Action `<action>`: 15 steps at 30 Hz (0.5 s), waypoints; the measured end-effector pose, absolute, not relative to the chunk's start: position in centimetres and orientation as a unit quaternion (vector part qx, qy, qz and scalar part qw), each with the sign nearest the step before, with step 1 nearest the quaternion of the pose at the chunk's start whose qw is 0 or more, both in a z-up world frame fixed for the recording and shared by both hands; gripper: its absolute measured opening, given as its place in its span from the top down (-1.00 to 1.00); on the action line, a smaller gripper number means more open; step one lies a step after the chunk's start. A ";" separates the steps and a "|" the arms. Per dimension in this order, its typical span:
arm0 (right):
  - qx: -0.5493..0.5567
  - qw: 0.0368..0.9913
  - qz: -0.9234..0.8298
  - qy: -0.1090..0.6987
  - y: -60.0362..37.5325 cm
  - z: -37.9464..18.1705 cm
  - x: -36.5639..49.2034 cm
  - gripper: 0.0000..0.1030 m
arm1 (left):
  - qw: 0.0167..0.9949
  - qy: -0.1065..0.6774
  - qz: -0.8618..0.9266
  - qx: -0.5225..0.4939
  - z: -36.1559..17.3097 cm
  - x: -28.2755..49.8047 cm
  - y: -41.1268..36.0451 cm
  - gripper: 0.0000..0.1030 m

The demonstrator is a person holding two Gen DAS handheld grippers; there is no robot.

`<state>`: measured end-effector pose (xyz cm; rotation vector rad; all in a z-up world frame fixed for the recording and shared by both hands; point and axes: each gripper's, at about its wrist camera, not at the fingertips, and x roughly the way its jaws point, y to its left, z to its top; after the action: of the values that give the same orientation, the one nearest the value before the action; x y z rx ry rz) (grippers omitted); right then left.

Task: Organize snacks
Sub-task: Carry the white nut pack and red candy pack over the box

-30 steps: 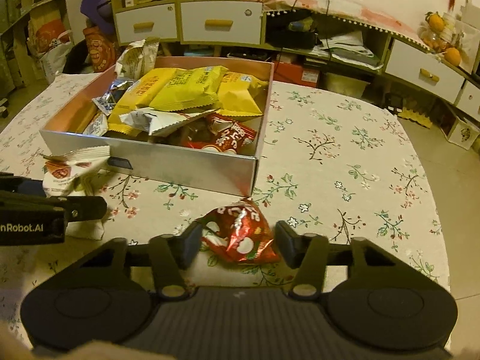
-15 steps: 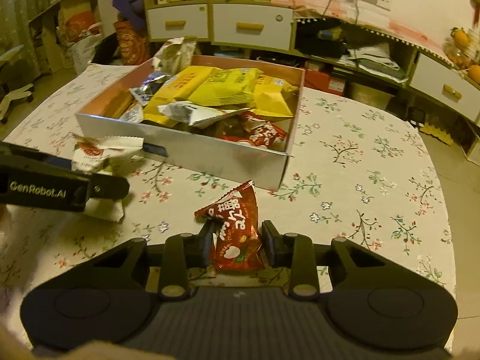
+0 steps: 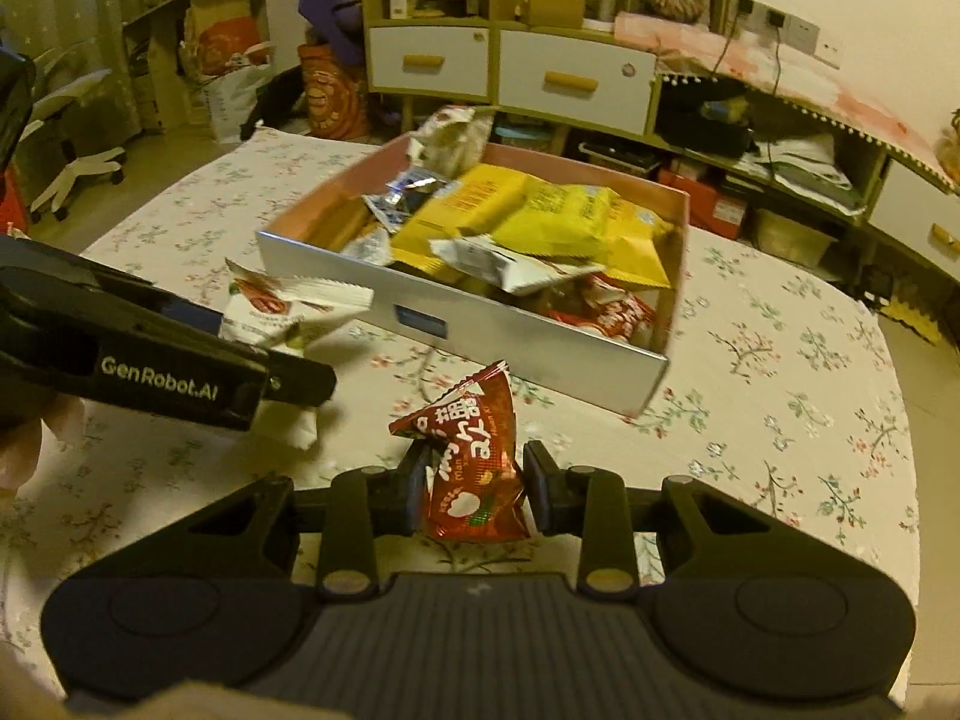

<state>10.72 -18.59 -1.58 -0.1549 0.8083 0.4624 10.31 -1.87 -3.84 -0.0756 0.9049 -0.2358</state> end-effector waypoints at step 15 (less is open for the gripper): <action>-0.023 0.908 0.201 0.366 -17.2 0.8 13.4 0.41 | 0.910 0.387 -0.150 0.024 -0.2 10.6 0.3 -0.09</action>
<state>13.39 -17.24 0.84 -0.0476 0.7552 0.4153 10.58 0.33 -0.21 0.0502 0.7975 -0.3087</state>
